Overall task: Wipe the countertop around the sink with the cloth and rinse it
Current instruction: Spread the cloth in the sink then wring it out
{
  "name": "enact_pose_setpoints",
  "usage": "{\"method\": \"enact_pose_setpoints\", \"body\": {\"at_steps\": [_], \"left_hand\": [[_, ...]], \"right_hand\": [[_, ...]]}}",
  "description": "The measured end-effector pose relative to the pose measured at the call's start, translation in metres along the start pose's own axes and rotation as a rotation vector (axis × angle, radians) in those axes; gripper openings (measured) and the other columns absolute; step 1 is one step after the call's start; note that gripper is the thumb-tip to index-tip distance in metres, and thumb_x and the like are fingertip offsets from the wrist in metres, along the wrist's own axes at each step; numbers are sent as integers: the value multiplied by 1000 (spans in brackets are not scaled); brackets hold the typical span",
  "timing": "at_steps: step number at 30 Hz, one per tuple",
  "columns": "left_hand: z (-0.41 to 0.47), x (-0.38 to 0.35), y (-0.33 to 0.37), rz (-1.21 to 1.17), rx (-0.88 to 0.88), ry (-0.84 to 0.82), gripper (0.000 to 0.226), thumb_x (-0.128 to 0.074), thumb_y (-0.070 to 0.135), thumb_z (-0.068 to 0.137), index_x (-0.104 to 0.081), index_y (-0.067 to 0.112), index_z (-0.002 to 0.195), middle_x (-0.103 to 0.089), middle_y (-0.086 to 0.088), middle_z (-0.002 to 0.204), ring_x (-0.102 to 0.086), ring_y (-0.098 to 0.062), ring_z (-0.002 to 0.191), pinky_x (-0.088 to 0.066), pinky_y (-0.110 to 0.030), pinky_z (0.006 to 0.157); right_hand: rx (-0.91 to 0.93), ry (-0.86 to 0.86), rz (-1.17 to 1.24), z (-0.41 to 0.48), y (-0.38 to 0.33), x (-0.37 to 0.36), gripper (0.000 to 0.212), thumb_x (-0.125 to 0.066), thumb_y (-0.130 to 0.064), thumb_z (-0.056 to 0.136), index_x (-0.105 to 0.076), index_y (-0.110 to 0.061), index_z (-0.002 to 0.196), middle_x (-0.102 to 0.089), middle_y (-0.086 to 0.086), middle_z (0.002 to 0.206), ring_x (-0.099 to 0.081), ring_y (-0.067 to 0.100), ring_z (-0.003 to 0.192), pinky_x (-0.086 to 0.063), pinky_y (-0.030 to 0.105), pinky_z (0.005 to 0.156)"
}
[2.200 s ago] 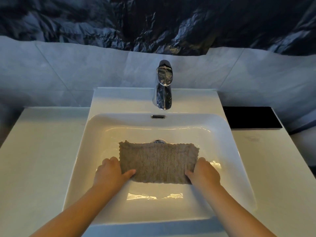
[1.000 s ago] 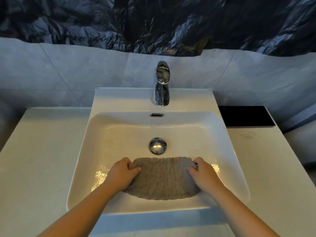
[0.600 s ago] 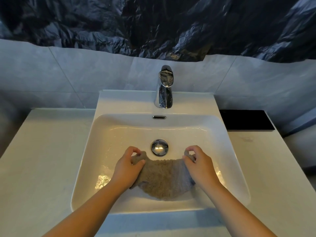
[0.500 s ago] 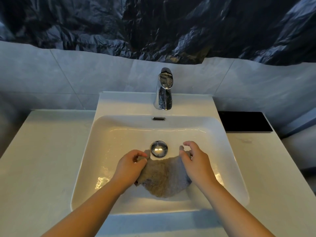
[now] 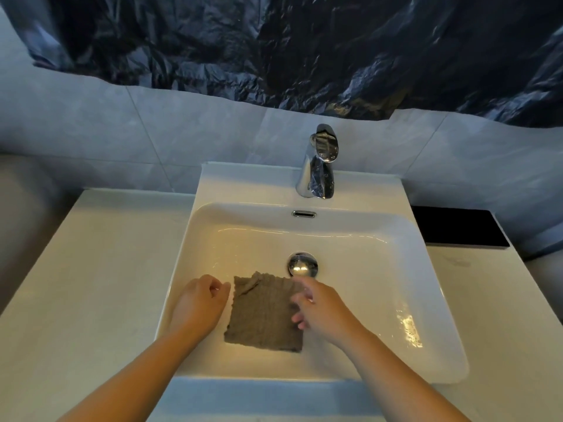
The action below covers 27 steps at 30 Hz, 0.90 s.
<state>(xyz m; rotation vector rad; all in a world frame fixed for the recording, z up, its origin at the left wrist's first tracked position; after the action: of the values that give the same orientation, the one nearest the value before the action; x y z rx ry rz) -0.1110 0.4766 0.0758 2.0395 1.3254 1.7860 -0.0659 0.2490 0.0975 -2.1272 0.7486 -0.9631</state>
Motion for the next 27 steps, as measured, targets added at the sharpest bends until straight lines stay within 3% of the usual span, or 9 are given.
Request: {"method": "enact_pose_setpoints", "body": {"at_steps": [4, 6, 9, 12, 16, 20, 22, 25, 27], "left_hand": [[-3, -8, 1, 18, -28, -90, 26, -62, 48, 84, -58, 24, 91, -61, 6, 82, -57, -9, 75, -47, -23, 62], [-1, -16, 7, 79, -74, -80, 33, -66, 52, 79, -55, 24, 95, -57, 6, 87, -54, -7, 75, -44, -23, 60], [8, -25, 17, 166, -111, -59, 41, -66, 56, 76, -51, 26, 99, -54, 6, 93, -53, -8, 75, -38, -22, 56], [17, -25, 20, 273, -117, -83, 29, -62, 50, 83, -53, 24, 92, -55, 7, 85, -51, -8, 72, -40, -24, 56], [19, -27, 19, 370, -100, -210, 19, -52, 38, 89, -55, 23, 77, -57, 6, 77, -53, -13, 73, -43, -27, 61], [5, -42, 28, 456, -123, -451, 22, -58, 37, 85, -51, 21, 73, -53, 4, 79, -50, -15, 76, -42, -25, 68], [0, -47, 40, 434, -186, -463, 25, -59, 40, 85, -49, 23, 70, -51, 6, 77, -49, -14, 76, -40, -26, 68], [-1, -52, 66, 298, -283, -356, 12, -59, 38, 87, -60, 27, 94, -58, 6, 90, -53, -11, 82, -43, -23, 73], [0, -58, 91, 202, -404, -318, 25, -60, 34, 89, -60, 27, 112, -58, 6, 100, -55, -9, 83, -46, -21, 79]], "right_hand": [[-126, 181, -406, 11, 26, 14, 13, -49, -19, 92, -60, -17, 98, -63, 1, 97, -57, 15, 84, -47, 27, 72], [-236, 128, -425, 11, 37, 8, 14, -53, -26, 89, -58, -13, 86, -61, 2, 86, -55, 16, 75, -45, 27, 64], [-303, 33, -337, 13, 46, -7, 33, -60, -40, 83, -63, -8, 73, -63, 7, 70, -58, 20, 63, -53, 33, 69], [-267, -25, -303, 13, 46, -17, 26, -70, -31, 77, -54, -15, 64, -60, 5, 69, -54, 18, 62, -43, 29, 62], [-150, 44, -242, 7, 47, 9, 19, -63, -14, 76, -47, -20, 70, -54, -1, 68, -49, 14, 61, -38, 27, 56], [-184, 108, -390, 0, 59, 66, 14, -64, -15, 76, -53, -22, 81, -63, 0, 75, -58, 15, 68, -43, 28, 58], [-182, 147, -464, -2, 64, 94, 15, -63, -17, 80, -56, -23, 92, -65, -2, 82, -60, 12, 73, -48, 28, 62], [-114, 171, -501, -3, 71, 116, 24, -59, -17, 86, -59, -24, 109, -64, -6, 88, -57, 6, 75, -41, 19, 59], [-59, 151, -530, -3, 73, 118, 21, -57, -16, 89, -63, -26, 108, -64, -8, 92, -58, 7, 80, -40, 16, 63]]}}
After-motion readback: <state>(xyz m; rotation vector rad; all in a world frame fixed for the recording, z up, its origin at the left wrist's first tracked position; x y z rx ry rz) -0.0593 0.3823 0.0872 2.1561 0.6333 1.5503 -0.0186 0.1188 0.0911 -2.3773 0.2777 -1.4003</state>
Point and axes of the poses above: each hand's wrist, its own z-axis towards the middle knuckle, its own x-axis out of the back of the hand, y = z × x, the point moved 4 cm from there along z, towards the middle knuckle
